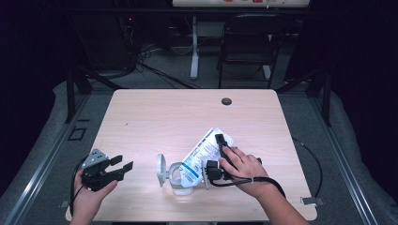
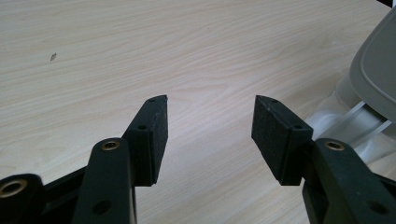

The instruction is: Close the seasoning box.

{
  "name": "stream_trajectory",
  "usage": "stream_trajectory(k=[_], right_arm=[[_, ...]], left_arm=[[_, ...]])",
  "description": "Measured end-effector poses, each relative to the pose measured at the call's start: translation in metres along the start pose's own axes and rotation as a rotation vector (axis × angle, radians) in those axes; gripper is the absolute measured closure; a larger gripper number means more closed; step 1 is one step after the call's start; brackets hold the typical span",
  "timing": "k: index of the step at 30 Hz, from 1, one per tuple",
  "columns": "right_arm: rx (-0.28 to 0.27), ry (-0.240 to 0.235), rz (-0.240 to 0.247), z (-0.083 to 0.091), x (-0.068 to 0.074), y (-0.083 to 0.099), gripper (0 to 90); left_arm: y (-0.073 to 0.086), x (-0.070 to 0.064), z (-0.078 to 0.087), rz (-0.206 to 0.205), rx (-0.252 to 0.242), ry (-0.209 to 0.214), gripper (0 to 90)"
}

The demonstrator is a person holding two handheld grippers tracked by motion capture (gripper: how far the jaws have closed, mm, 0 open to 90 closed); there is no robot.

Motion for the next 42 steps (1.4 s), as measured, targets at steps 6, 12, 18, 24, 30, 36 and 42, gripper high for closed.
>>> stream_trajectory(k=[6, 12, 18, 24, 30, 36, 42], right_arm=[[-0.001, -0.001, 0.002, -0.0001, -0.0003, -0.0002, 50.5], [0.003, -0.001, 0.016, 0.0006, -0.002, -0.0006, 50.8], [0.002, -0.001, 0.018, 0.0006, -0.0023, -0.0008, 51.2], [0.001, 0.001, 0.017, 0.0008, -0.0027, -0.0012, 51.6], [-0.008, 0.005, 0.004, 0.0005, -0.0024, -0.0018, 52.0], [-0.01, 0.006, 0.003, 0.0005, -0.0028, -0.0022, 52.3], [-0.011, 0.006, 0.009, 0.0004, -0.0036, -0.0025, 52.6]], left_arm=[[0.0001, -0.0001, -0.0001, 0.001, 0.0, -0.001, 46.6], [0.0002, -0.0001, -0.0002, -0.001, 0.001, 0.0, 46.5], [0.0002, 0.0004, -0.0002, -0.002, 0.001, 0.0, 46.6], [0.0001, 0.0007, 0.0, -0.002, -0.001, 0.0, 46.6], [-0.0001, 0.0006, 0.0001, -0.003, -0.001, 0.0, 46.6], [-0.0001, 0.0006, 0.0001, -0.004, -0.001, 0.0, 46.6], [0.0, 0.0005, 0.0001, -0.004, 0.0, 0.0, 46.6]])
Point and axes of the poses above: each handheld gripper's, and its own axes: z roughly backward along the jaws, y roughly out of its underside, x roughly to its left, the point moved 10 cm from there along -z, roughly forward along the jaws, and after that the axes turned 15 degrees about -x, right-handed, at the moved point
